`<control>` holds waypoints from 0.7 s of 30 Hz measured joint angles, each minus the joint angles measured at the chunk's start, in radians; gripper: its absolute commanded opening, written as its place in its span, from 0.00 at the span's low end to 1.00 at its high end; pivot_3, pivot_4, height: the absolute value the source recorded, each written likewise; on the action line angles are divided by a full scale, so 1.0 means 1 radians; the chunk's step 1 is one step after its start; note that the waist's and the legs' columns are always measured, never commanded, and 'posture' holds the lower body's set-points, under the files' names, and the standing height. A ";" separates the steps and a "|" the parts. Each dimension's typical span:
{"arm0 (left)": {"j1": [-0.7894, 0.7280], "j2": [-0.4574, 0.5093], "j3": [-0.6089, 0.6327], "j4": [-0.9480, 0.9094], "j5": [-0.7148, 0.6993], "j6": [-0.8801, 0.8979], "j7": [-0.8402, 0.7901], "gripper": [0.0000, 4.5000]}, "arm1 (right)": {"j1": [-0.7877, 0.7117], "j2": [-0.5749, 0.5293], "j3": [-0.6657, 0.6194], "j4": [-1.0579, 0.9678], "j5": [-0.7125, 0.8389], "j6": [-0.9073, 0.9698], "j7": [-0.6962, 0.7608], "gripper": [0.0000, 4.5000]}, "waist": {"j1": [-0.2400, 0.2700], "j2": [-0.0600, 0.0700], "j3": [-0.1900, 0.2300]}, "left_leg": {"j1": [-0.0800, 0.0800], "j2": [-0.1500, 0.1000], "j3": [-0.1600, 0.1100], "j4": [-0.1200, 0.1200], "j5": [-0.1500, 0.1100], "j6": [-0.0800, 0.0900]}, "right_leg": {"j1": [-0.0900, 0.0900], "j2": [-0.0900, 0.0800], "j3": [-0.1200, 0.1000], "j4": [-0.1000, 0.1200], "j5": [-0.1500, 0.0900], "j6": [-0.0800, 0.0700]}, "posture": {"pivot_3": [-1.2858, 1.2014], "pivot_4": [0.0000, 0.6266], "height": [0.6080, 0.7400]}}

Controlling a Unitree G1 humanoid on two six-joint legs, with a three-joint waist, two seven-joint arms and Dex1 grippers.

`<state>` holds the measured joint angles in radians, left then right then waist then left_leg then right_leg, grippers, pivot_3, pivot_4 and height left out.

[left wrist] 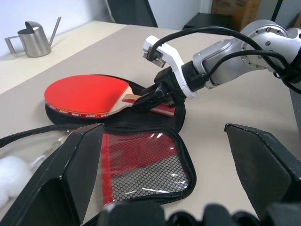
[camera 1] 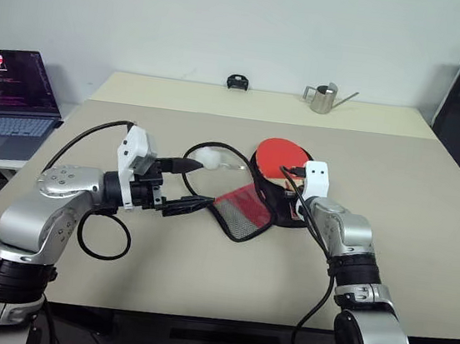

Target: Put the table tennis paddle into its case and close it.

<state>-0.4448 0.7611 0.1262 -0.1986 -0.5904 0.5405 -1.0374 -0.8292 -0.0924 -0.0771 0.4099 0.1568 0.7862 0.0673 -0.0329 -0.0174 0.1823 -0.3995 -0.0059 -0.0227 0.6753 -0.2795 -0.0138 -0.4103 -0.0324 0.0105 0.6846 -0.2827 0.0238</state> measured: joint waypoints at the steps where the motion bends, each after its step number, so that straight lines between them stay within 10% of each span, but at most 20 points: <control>1: 0.000 0.000 0.000 0.000 0.000 0.000 0.001 1.00 | -0.006 0.000 0.000 0.010 -0.001 -0.007 -0.002 0.24 | 0.000 0.000 0.000 | 0.000 0.000 0.000 0.000 0.000 0.000 | 0.000 0.000 0.000 0.000 0.000 0.000 | 0.52 0.24 1.00; 19: 0.000 0.000 0.000 0.000 -0.001 -0.003 -0.001 1.00 | 0.023 -0.021 0.028 -0.067 -0.020 0.076 0.024 0.24 | 0.000 0.000 0.000 | 0.000 0.000 0.000 0.000 0.000 0.000 | 0.000 0.000 0.000 0.000 0.000 0.000 | 0.52 0.24 1.00; 21: 0.000 0.000 0.000 0.000 -0.001 -0.003 -0.001 1.00 | 0.023 -0.015 0.018 -0.067 -0.019 0.076 0.015 0.41 | 0.000 0.000 0.000 | 0.000 0.000 0.000 0.000 0.000 0.000 | 0.000 0.000 0.000 0.000 0.000 0.000 | 0.52 0.24 1.00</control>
<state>-0.4446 0.7610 0.1259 -0.1990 -0.5911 0.5376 -1.0381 -0.8067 -0.1078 -0.0587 0.3432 0.1376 0.8623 0.0819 -0.0326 -0.0174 0.1823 -0.3994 -0.0059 -0.0227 0.6753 -0.2795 -0.0137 -0.4103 -0.0324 0.0105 0.6847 -0.2827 0.0238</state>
